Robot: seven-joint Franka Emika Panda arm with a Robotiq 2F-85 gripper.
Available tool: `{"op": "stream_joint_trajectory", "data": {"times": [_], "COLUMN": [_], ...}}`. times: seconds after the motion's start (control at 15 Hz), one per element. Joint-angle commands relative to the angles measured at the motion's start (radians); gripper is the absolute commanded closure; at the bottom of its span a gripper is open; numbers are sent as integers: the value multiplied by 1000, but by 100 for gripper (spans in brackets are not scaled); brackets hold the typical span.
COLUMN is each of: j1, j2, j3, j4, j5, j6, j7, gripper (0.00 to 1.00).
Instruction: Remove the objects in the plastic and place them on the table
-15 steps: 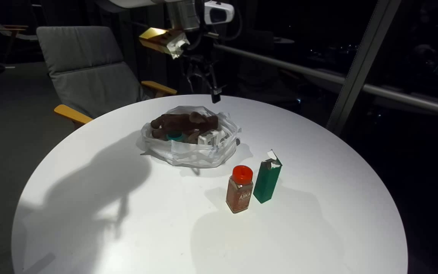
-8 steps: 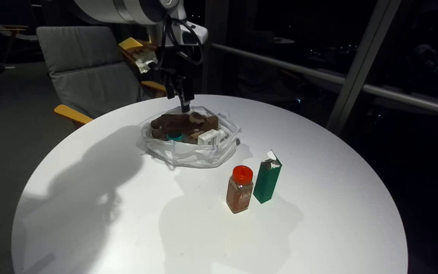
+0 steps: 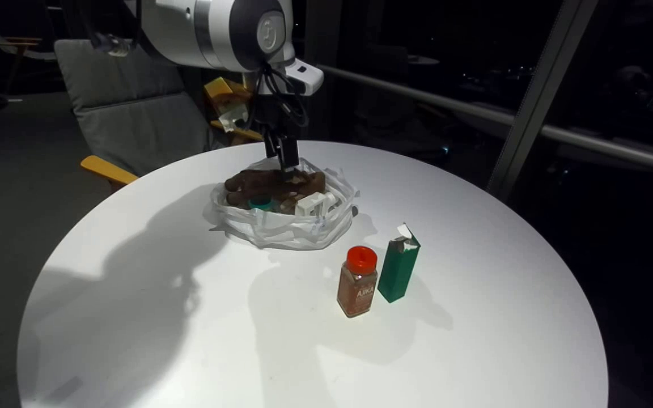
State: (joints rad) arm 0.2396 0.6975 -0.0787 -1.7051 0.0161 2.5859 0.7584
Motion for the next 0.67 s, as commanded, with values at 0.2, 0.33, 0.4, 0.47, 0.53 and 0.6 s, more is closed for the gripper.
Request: {"op": "stream_joint_trajectory", "data": {"times": [0.2, 0.33, 0.4, 0.47, 0.53, 0.6], "j1": [25, 28, 29, 31, 32, 32], "j2": [116, 129, 131, 134, 135, 135], "j3": [-62, -72, -75, -79, -80, -82], "j4": [138, 152, 155, 159, 162, 163], "j5": [-12, -13, -13, -14, -12, -13], "j6": [5, 6, 7, 7, 7, 4], "j7": [66, 73, 75, 78, 81, 82], "gripper": [0, 27, 27, 28, 35, 43]}}
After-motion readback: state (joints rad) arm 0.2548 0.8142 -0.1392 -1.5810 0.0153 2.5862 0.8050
